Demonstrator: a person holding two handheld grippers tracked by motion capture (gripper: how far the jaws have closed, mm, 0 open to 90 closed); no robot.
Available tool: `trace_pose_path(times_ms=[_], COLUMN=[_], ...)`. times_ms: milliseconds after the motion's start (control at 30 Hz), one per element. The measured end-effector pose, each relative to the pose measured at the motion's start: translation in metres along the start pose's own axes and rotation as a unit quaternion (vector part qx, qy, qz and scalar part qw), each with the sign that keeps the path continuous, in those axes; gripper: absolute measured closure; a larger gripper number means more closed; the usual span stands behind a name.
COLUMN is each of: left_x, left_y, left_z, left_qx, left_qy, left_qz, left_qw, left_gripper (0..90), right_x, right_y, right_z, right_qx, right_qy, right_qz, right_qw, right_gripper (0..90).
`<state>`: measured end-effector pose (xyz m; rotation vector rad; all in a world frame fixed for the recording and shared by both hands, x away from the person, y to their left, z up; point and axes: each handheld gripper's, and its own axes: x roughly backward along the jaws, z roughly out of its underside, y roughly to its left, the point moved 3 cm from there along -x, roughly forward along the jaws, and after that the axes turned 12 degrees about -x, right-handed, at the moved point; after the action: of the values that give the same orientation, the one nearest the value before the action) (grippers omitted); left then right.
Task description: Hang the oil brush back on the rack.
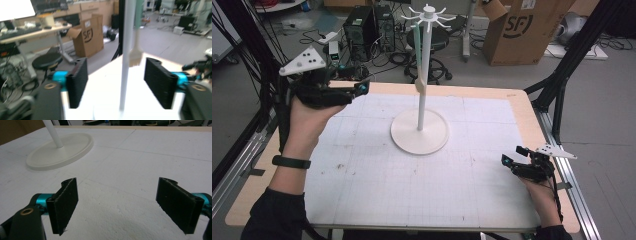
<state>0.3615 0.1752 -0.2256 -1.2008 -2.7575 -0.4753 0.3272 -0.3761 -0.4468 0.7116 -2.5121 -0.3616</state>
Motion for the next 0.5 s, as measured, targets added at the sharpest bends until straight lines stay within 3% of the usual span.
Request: trace_pose_path(times_ms=[500], left_x=[0.035], left_y=[-0.006], left_z=[0.150], left_qx=[0.030], left_qy=[0.059], left_qz=[0.029], left_qw=[0.9974], left_gripper=[24.0], right_x=[-0.002], right_y=[-0.001], right_z=[0.006], right_qx=[0.005], right_qy=[0.018], right_qz=[0.010], right_qw=[0.9998], right_gripper=[17.3])
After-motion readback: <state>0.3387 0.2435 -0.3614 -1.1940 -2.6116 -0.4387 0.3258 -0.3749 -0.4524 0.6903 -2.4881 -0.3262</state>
